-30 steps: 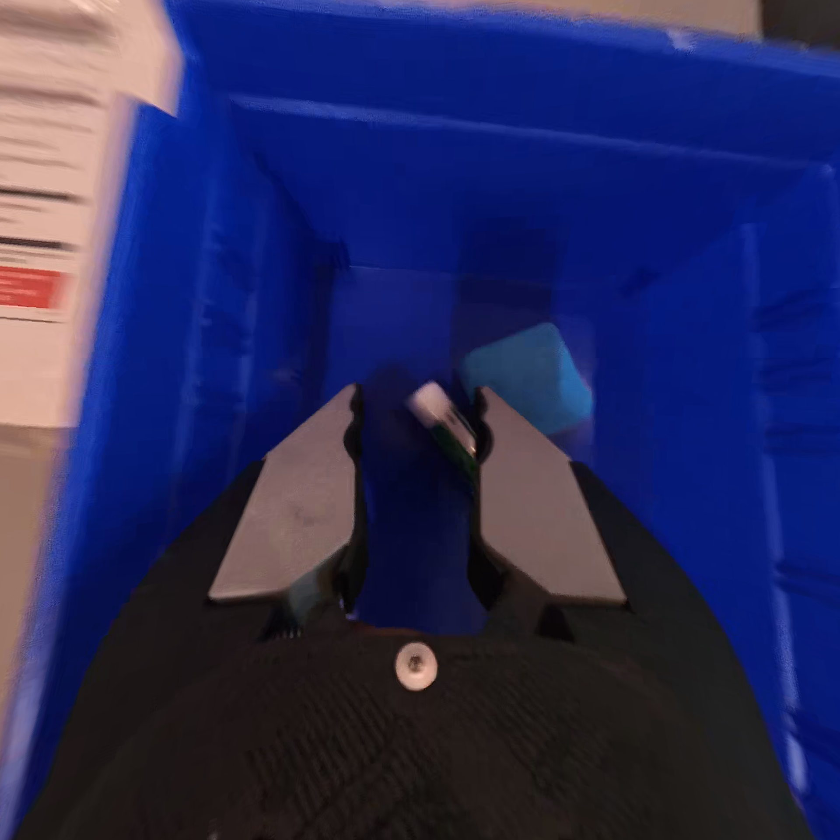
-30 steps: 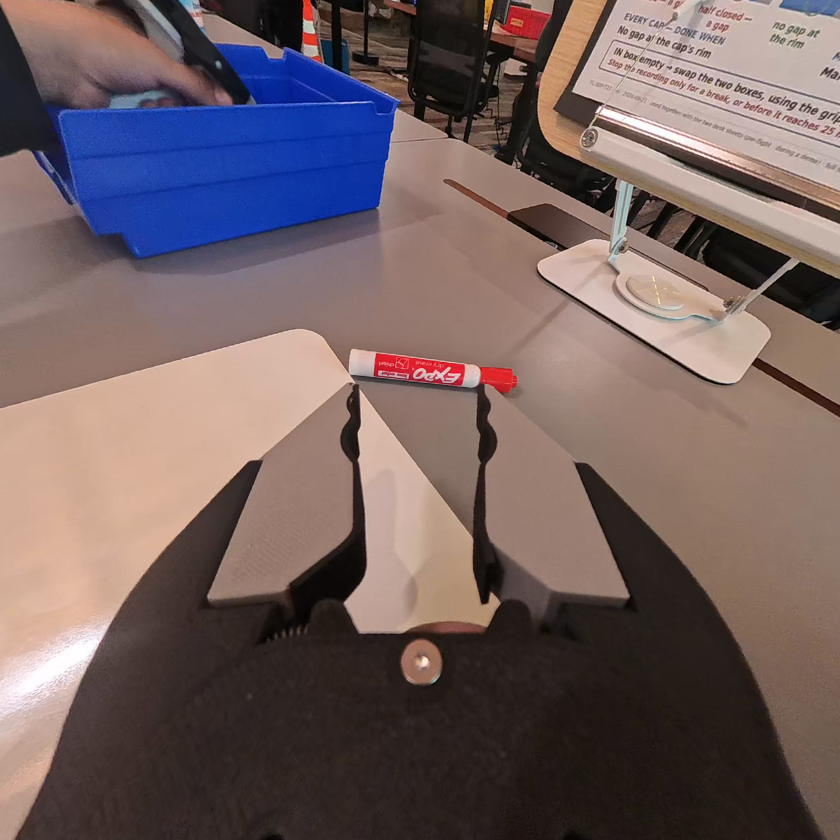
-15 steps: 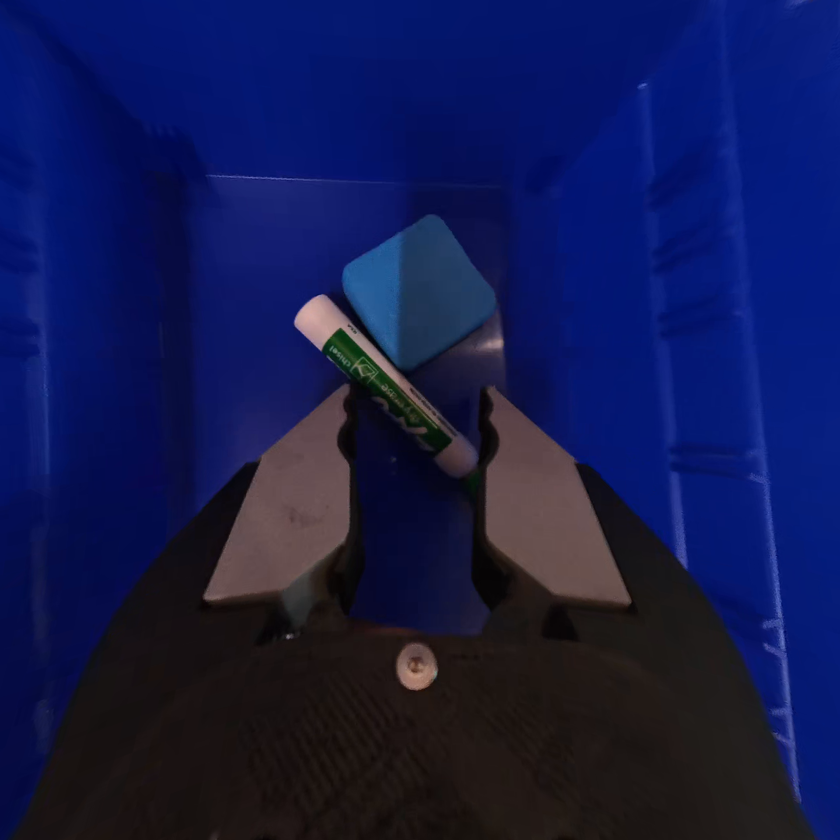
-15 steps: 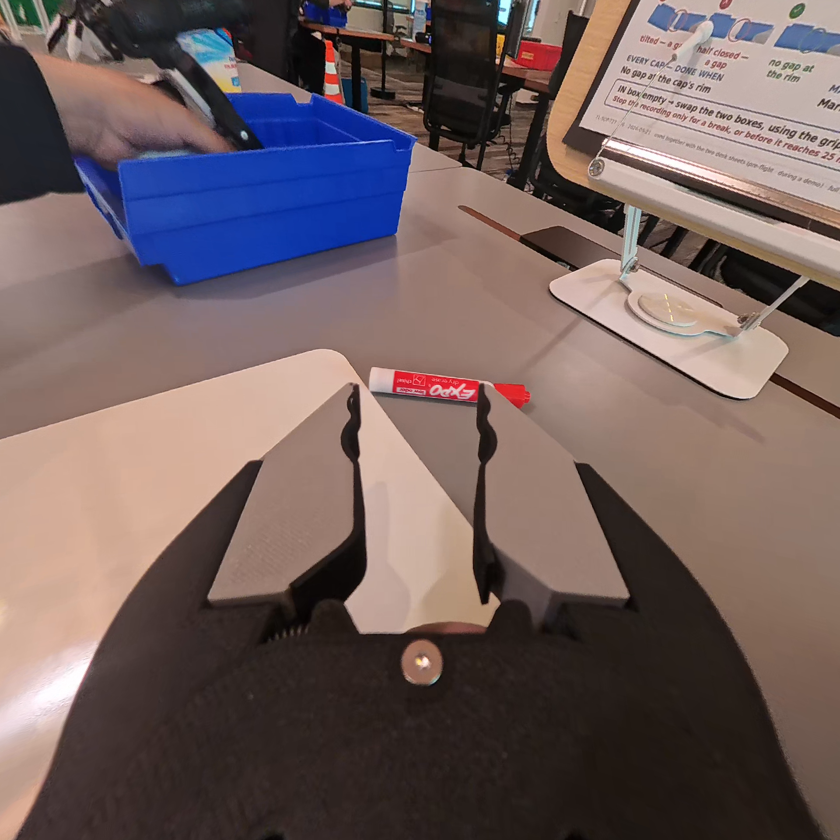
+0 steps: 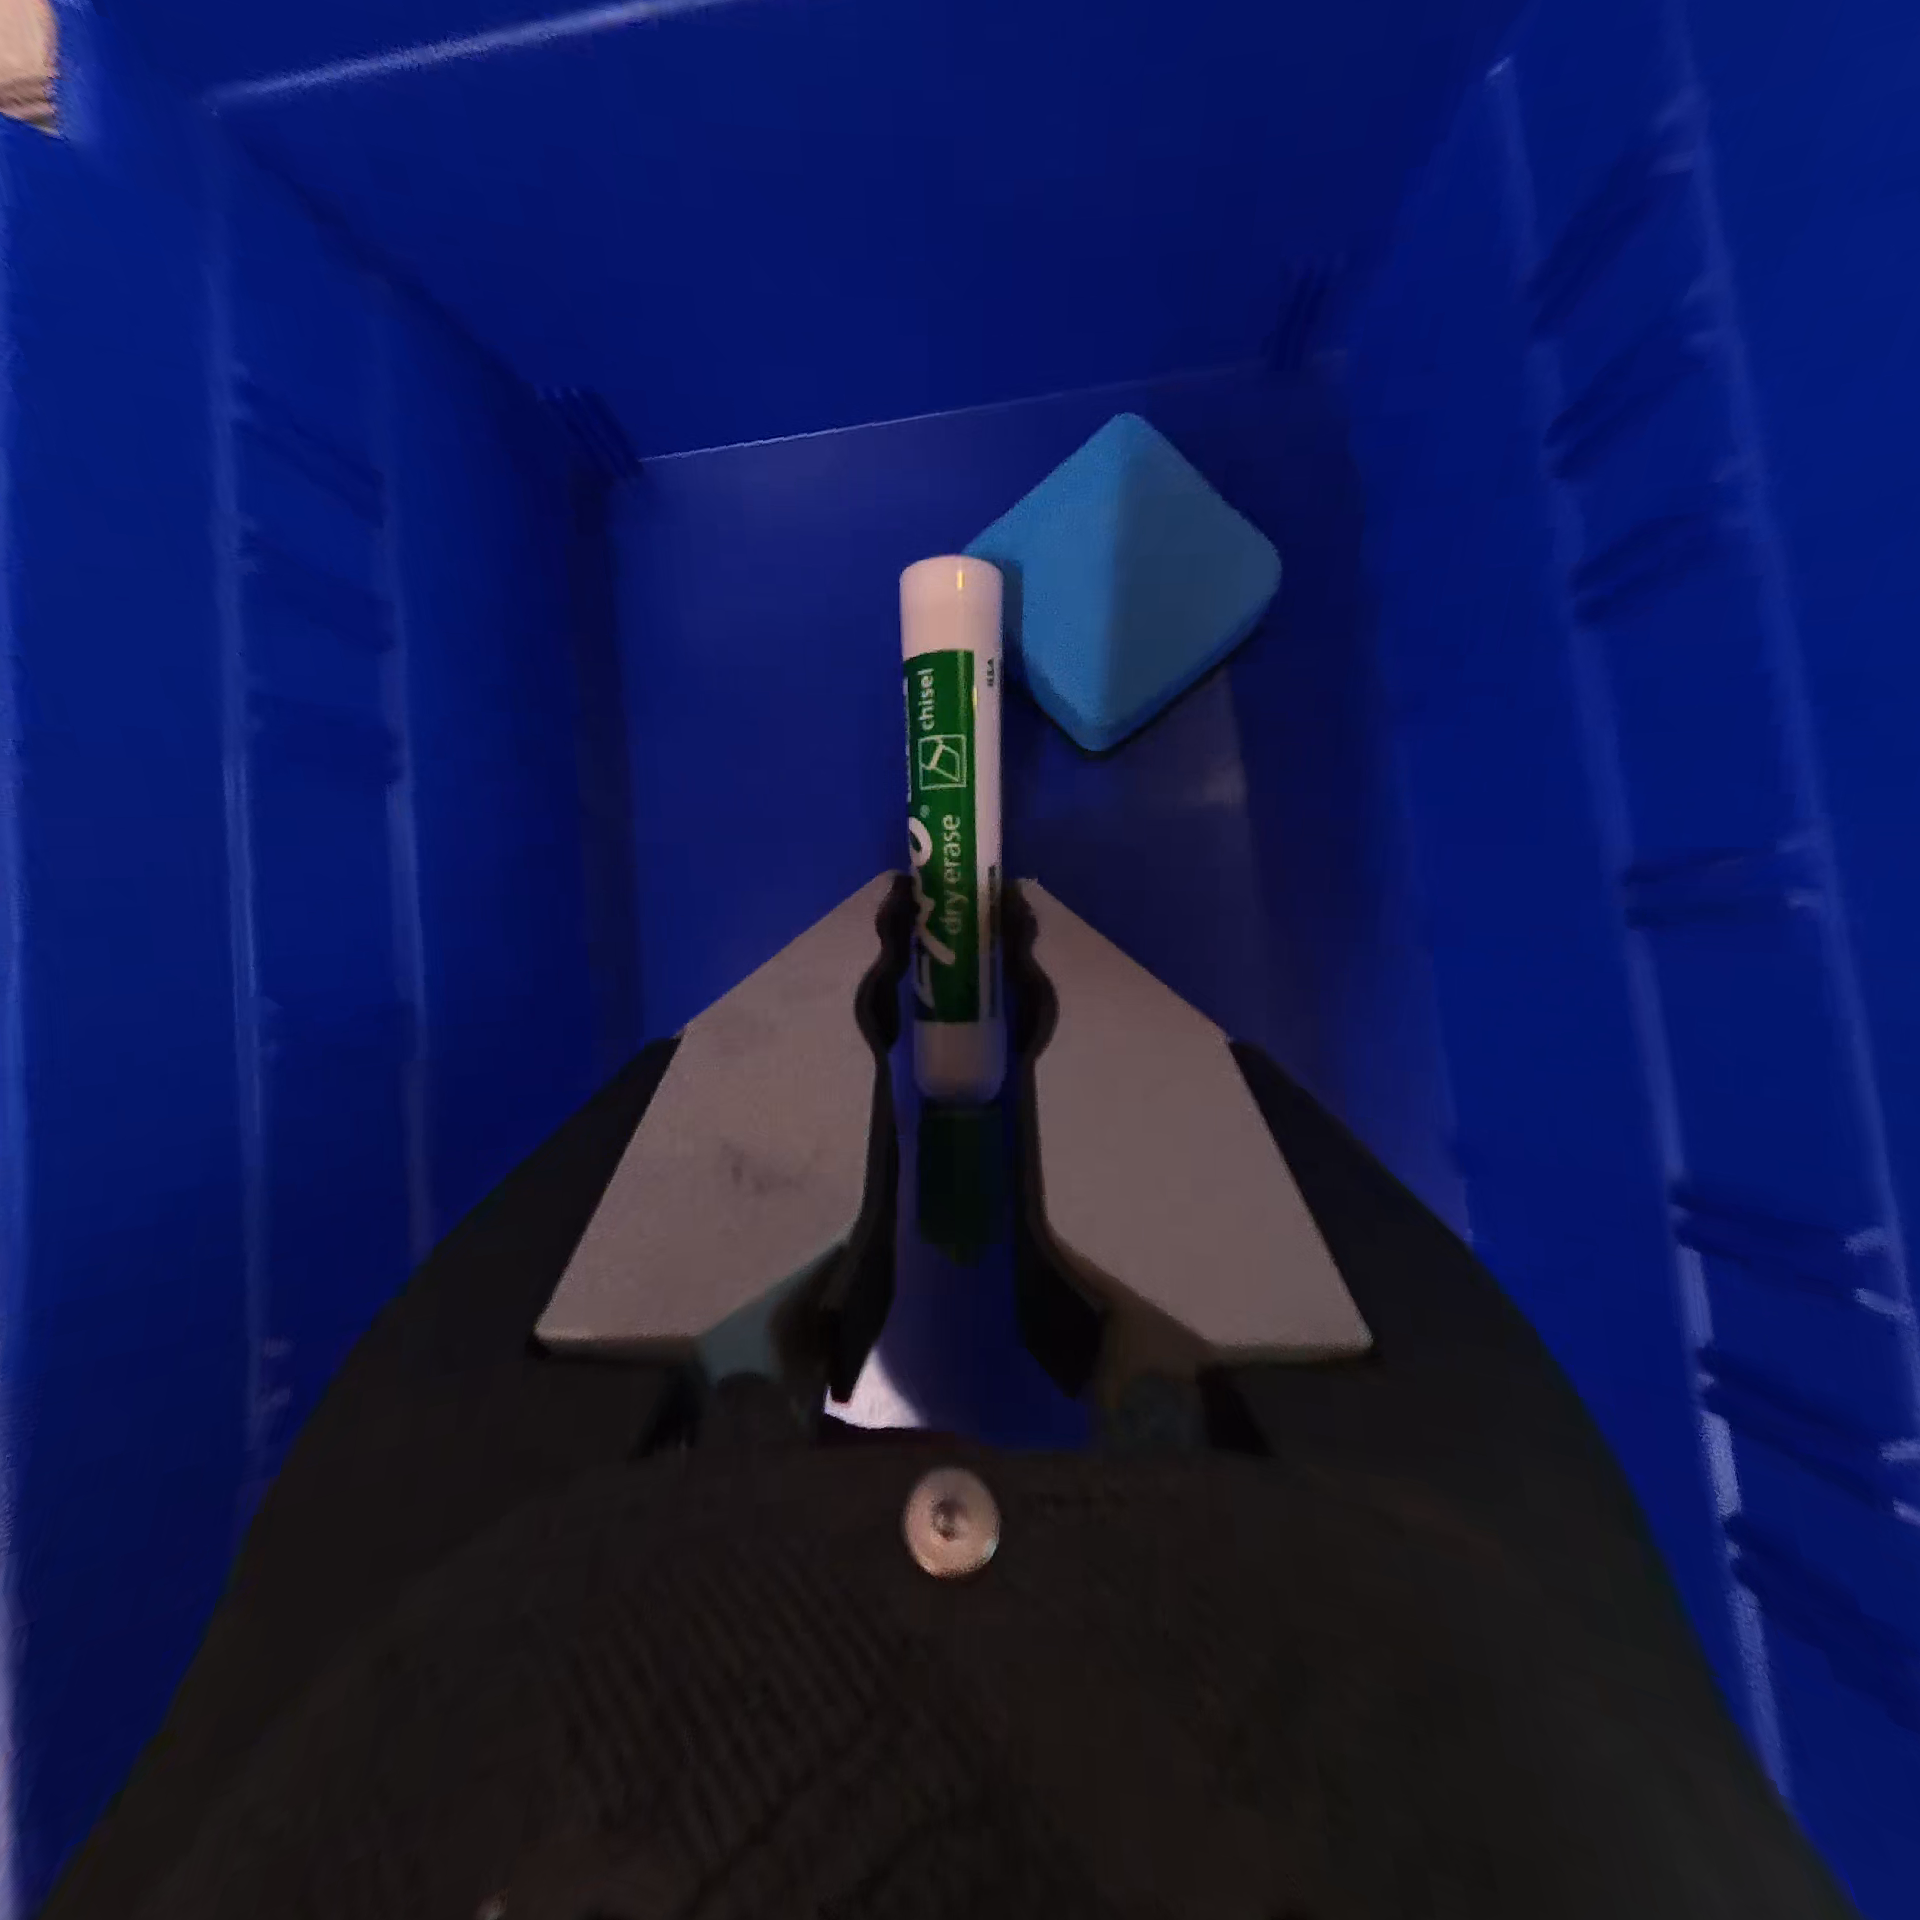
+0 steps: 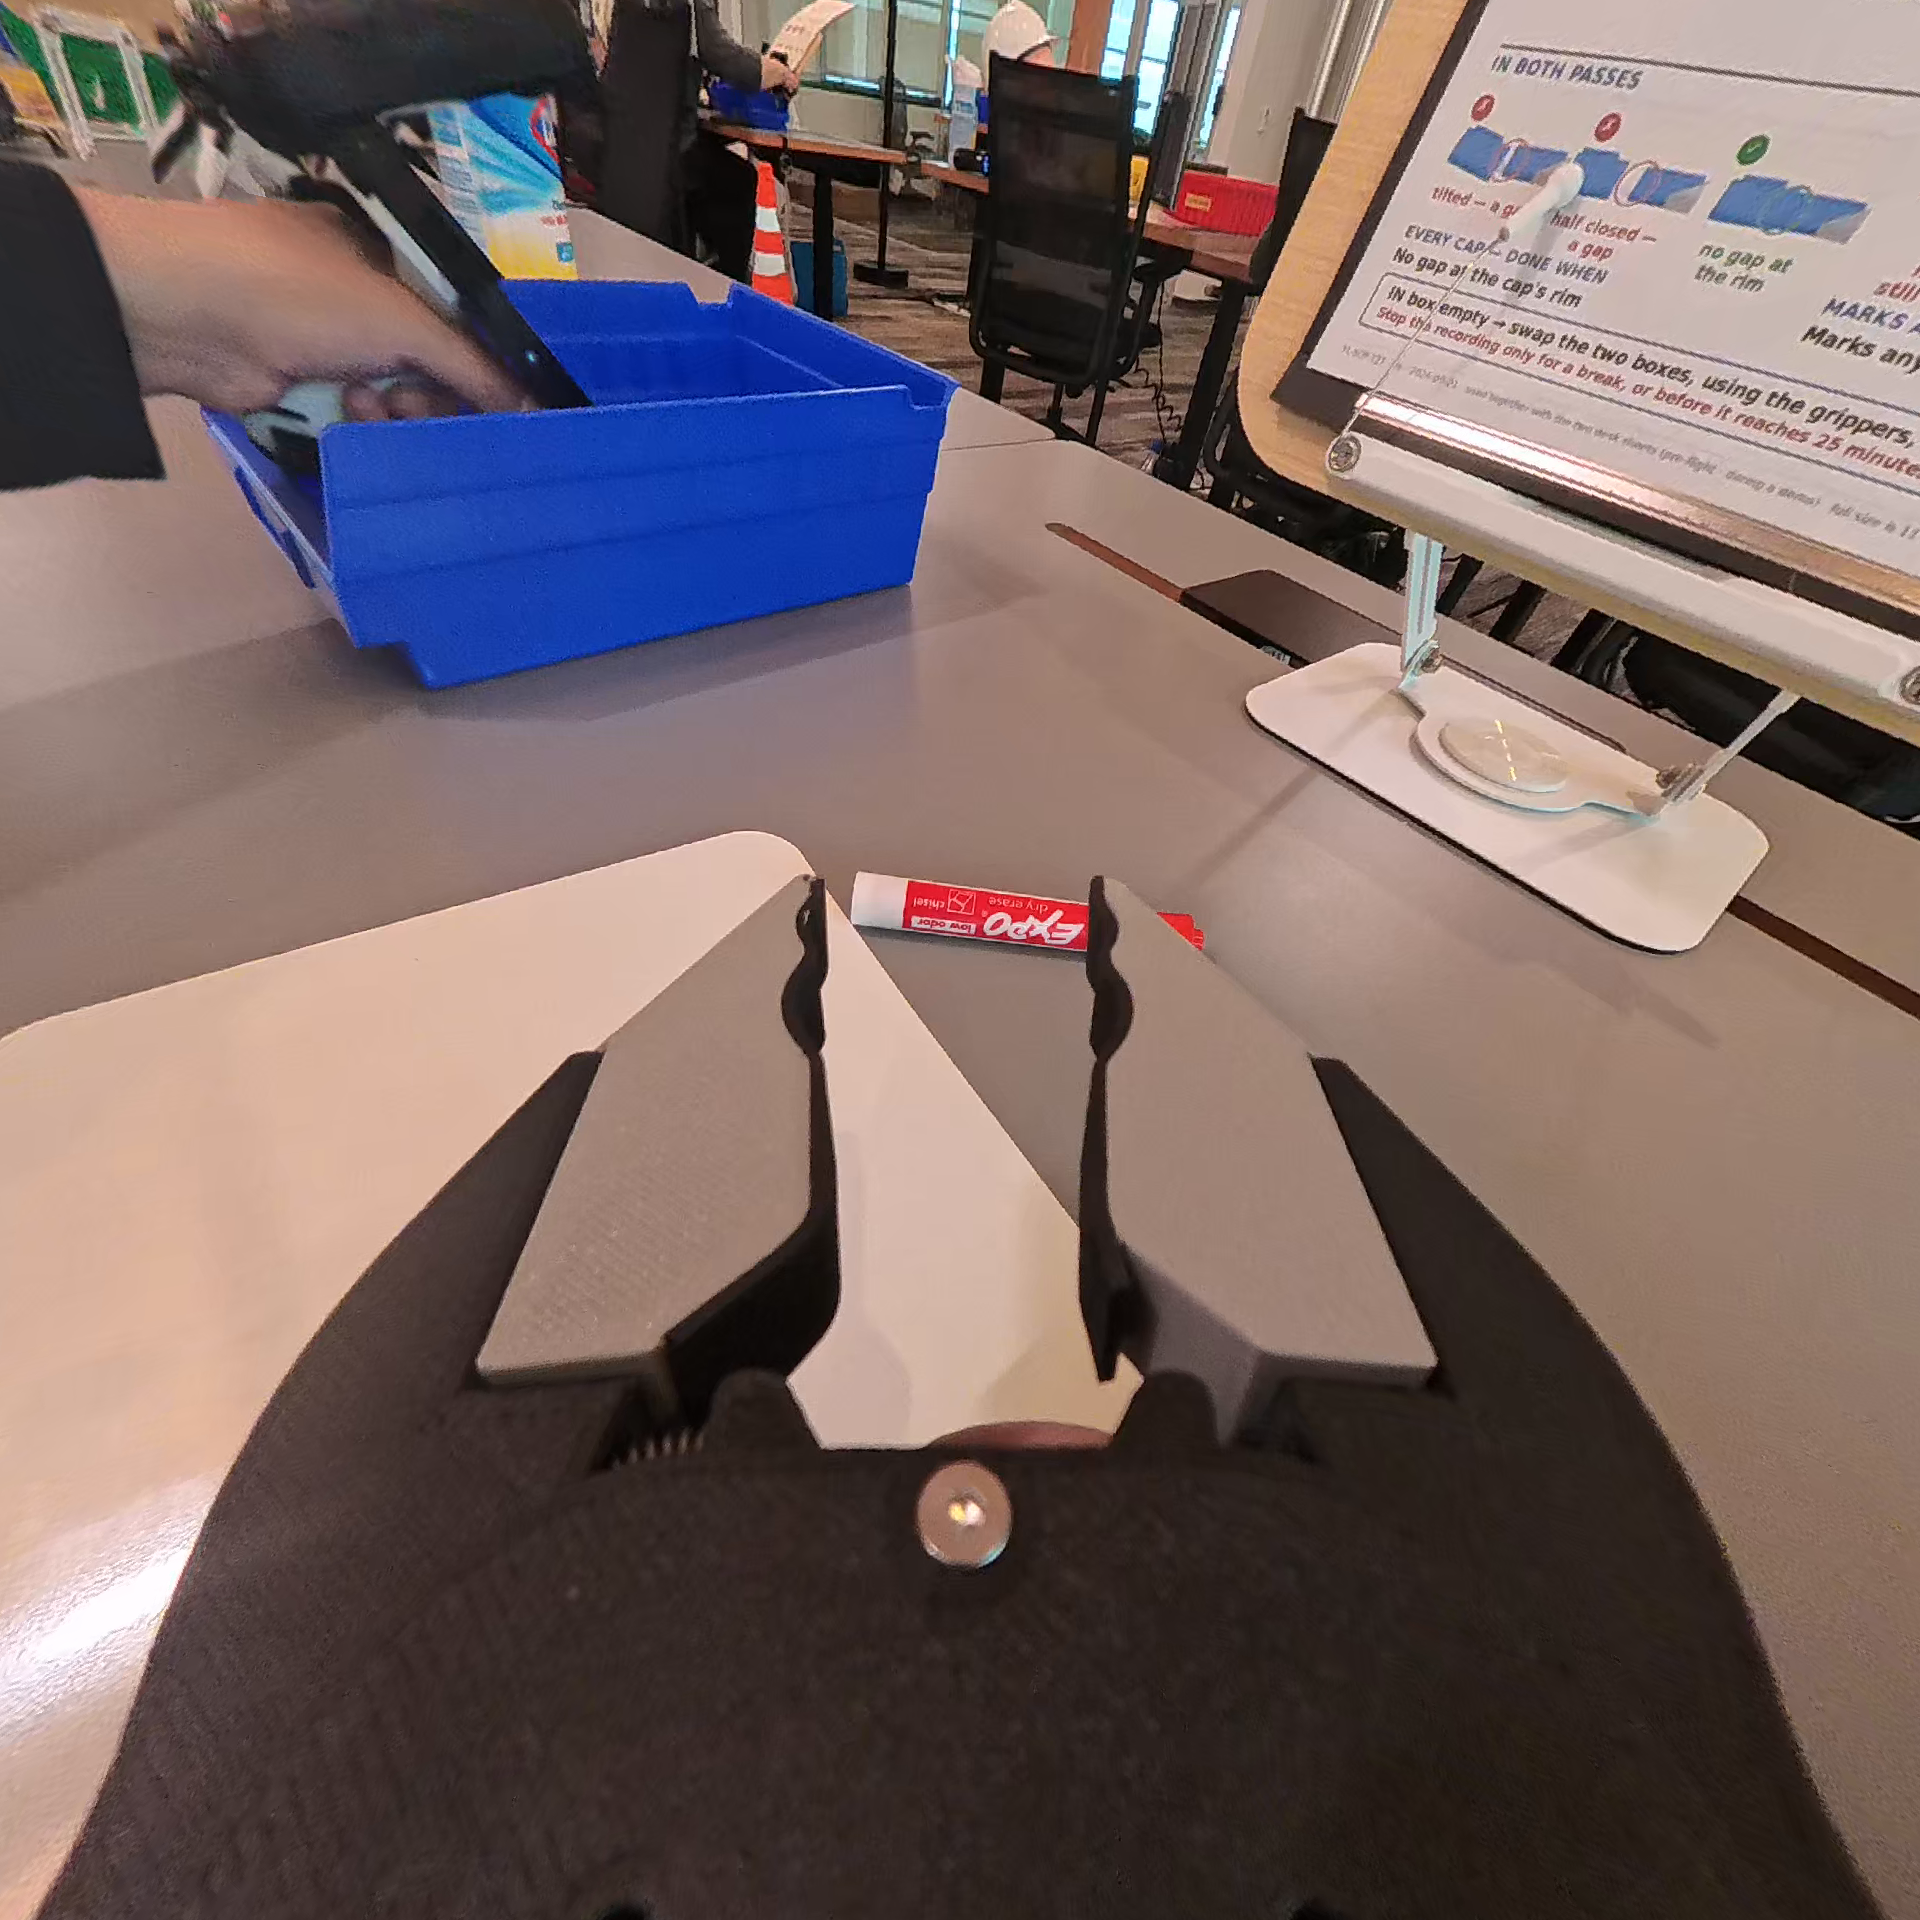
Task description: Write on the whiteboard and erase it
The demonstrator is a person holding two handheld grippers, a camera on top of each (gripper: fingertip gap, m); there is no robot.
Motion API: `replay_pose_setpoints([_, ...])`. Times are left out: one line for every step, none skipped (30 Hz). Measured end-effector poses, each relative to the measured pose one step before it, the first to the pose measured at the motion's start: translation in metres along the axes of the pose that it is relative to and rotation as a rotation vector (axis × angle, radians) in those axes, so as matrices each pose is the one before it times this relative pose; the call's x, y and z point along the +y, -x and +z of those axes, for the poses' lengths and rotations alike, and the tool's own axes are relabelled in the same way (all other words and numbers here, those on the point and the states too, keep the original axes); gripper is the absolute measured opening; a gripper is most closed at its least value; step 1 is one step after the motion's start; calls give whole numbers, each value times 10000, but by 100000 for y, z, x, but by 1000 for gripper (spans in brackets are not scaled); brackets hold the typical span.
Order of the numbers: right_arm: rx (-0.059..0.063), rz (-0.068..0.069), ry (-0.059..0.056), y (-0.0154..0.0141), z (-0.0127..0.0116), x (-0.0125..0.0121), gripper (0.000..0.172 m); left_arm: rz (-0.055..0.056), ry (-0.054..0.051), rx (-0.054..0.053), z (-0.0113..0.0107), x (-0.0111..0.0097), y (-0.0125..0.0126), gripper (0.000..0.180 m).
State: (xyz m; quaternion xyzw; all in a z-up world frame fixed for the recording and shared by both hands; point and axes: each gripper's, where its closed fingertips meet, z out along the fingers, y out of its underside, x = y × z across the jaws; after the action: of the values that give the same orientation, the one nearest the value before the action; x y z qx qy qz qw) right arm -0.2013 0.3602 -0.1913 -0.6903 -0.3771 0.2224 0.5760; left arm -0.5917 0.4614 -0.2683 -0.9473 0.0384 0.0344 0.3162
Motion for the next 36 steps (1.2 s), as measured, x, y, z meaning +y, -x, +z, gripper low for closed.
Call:
replay_pose_setpoints([-10,20,22,-16,27,47,48,53,-79,-120,-538,-164,275,17])
replay_pose_setpoints([8,16,28,-55,26,77,48,47,-105,-80,-620,-271,214,17])
replay_pose_setpoints([18,11,24,-73,13,64,48,12,-154,43,-731,-437,21,16])
replay_pose_setpoints([33,9,-4,-110,-3,5,48,-9,-169,134,-800,-550,-141,16])
replay_pose_setpoints([40,14,-7,-128,-15,6,48,21,-196,123,-855,-663,-200,16])
replay_pose_setpoints([56,9,-14,-170,-14,-11,48,89,-214,103,-905,-768,-279,16])
replay_pose_setpoints([79,14,-19,-225,-25,-11,47,154,-234,140,-910,-856,-480,16])
replay_pose_setpoints([71,44,-13,-247,-30,15,47,212,-236,191,-897,-929,-755,16])
replay_pose_setpoints([55,78,-12,-252,-11,17,47,258,-222,197,-851,-963,-977,17])
replay_pose_setpoints([68,101,-15,-300,-12,38,47,334,-209,267,-736,-978,-1329,17])
replay_pose_setpoints([86,111,-7,-354,-7,58,47,431,-198,392,-591,-1000,-1769,16])
replay_pose_setpoints([94,122,16,-394,17,103,47,459,-127,389,-389,-929,-1987,16])
replay_pose_setpoints([100,134,28,-427,6,130,47,504,-77,344,-151,-901,-2127,16])
replay_pose_setpoints([99,144,23,-441,9,131,47,598,-49,401,81,-884,-2376,16])
replay_pose_setpoints([106,146,7,-457,2,98,47,630,-7,418,319,-877,-2498,16])
replay_pose_setpoints([126,142,-3,-489,-12,94,47,646,46,406,566,-846,-2514,16])
replay_pose_setpoints([121,131,0,-477,-8,103,47,686,109,446,800,-796,-2548,16])
replay_pose_setpoints([104,119,19,-448,9,106,47,700,154,380,1024,-786,-2350,16])
replay_pose_setpoints([94,113,16,-410,16,108,47,687,182,300,1179,-785,-2084,16])
replay_pose_setpoints([64,92,13,-344,2,82,47,705,162,340,1312,-828,-2001,16])
replay_pose_setpoints([67,54,38,-337,18,107,47,608,195,249,1424,-791,-1659,16])
replay_pose_setpoints([92,28,37,-378,-1,77,47,503,241,132,1487,-729,-1259,16])
replay_pose_setpoints([-9,5,-11,-214,-35,-24,47,534,231,223,1457,-714,-1244,16])
replay_pose_setpoints([-65,-5,-29,-131,-58,-71,48,492,221,292,1380,-705,-1168,16])
replay_pose_setpoints([43,2,2,-307,-104,-12,48,429,182,230,1248,-730,-848,16])
replay_pose_setpoints([46,1,6,-334,-116,-25,48,407,93,205,1102,-800,-614,16])
replay_pose_setpoints([-5,14,-5,-285,-143,-21,48,313,9,228,968,-827,-469,16])
replay_pose_setpoints([135,14,43,-536,-153,70,47,244,-78,261,857,-879,-379,16])
replay_pose_setpoints([337,-17,48,-895,-114,118,47,223,-72,282,793,-755,-324,16])
replay_pose_setpoints([327,-28,105,-936,-48,247,46,271,-56,282,756,-612,-297,16])
replay_pose_setpoints([290,-7,222,-931,35,486,45,230,-32,216,724,-506,-154,16])
replay_pose_setpoints([205,52,281,-820,96,552,44,191,-56,199,673,-473,-112,16])
replay_pose_setpoints([46,19,208,-559,139,458,44,215,-86,219,618,-417,-143,16])
replay_pose_setpoints([19,-1,207,-465,211,509,44,240,-111,205,564,-353,-165,16])
replay_pose_setpoints([-36,22,368,-328,307,772,45,250,-147,226,516,-338,-272,16])
replay_pose_setpoints([-88,23,353,-125,338,720,47,239,-121,245,503,-217,-369,16])
